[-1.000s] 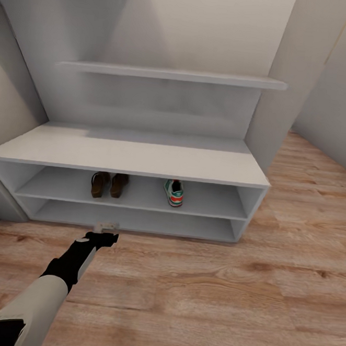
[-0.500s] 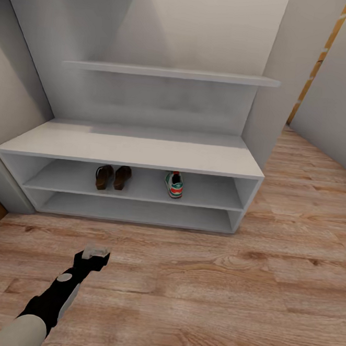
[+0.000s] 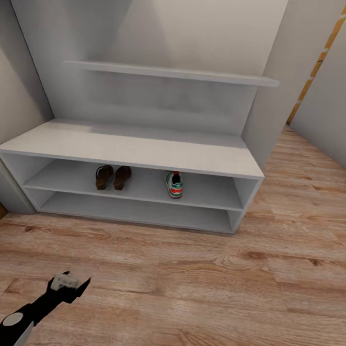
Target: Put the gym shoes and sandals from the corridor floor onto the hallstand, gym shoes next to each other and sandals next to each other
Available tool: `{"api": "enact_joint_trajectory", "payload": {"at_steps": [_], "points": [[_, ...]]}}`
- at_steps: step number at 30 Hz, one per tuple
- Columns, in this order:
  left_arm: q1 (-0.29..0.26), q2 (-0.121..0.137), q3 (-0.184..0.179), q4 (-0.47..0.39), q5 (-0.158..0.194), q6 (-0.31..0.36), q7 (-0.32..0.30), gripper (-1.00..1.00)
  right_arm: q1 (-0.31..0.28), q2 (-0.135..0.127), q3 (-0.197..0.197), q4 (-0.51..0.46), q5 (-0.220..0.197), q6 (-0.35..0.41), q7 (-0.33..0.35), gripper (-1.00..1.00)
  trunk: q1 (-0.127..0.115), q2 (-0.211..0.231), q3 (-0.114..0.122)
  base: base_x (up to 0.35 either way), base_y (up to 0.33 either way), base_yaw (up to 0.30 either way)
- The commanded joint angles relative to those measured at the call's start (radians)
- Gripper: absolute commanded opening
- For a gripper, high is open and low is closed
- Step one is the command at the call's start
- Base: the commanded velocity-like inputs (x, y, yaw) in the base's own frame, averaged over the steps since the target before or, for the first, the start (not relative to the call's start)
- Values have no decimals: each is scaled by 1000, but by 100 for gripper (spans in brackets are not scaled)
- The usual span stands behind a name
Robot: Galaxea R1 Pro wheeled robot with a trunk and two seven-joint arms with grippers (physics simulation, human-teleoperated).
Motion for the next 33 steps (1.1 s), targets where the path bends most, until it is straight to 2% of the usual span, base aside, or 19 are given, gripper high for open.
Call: {"api": "enact_joint_trajectory", "payload": {"at_steps": [1, 3, 6, 10, 11, 12, 14, 19, 20, 21, 24, 33], "points": [[1, 1, 5, 1, 3, -1, -27, 100, -1, 0, -5, 1, 9, -3, -4, -100, 0, 0, -1, 0, 0, 0], [3, 4, 6, 3, 5, -2, -62, 100, -1, 0, -5, 1, 9, -3, -4, -100, 0, 0, -1, 0, 0, 0], [6, 14, 6, 23, 26, -4, -126, 100, -1, 0, -5, 1, 9, -3, -3, -100, 0, 0, -1, 0, 0, -38], [10, 46, 7, 90, 87, -7, -156, 100, -1, 0, -5, 1, 9, -3, -3, -100, 0, 0, -1, 0, 0, -159], [12, 63, 7, 121, 124, -8, -162, 100, -1, 0, -4, 1, 10, -3, -3, -100, 0, 0, -1, 0, 0, -230], [14, 73, 7, 136, 144, -8, -165, 100, -1, 0, -4, 1, 10, -3, -2, -100, 0, 0, -1, 0, 0, -242], [19, 83, 7, 154, 164, -8, -167, 100, -1, 0, -3, 1, 10, -3, -2, -100, 0, 0, -1, 0, 0, -249], [32, 92, 6, 168, 177, -11, -168, 100, -1, 0, -3, 1, 20, -3, -3, -100, 0, 0, -1, 0, 0, -257], [34, 93, 6, 168, 179, -12, -168, 100, -1, 0, -3, 1, 31, -3, -2, -100, 0, 0, -1, 0, 0, -261], [37, 93, 5, 164, 181, -13, -167, 100, -1, 0, -3, 2, 60, -3, -3, -100, 0, 0, -1, -112, -79, -262], [38, 93, 5, 159, 185, -13, -167, 100, -1, 0, -4, 2, 94, -4, -3, -100, 0, 0, -1, -180, -121, -236], [38, 91, 6, 157, 188, -13, -163, 100, -1, 1, -4, 3, 107, -4, -3, -100, 0, 0, -1, -215, -136, -56]]}}
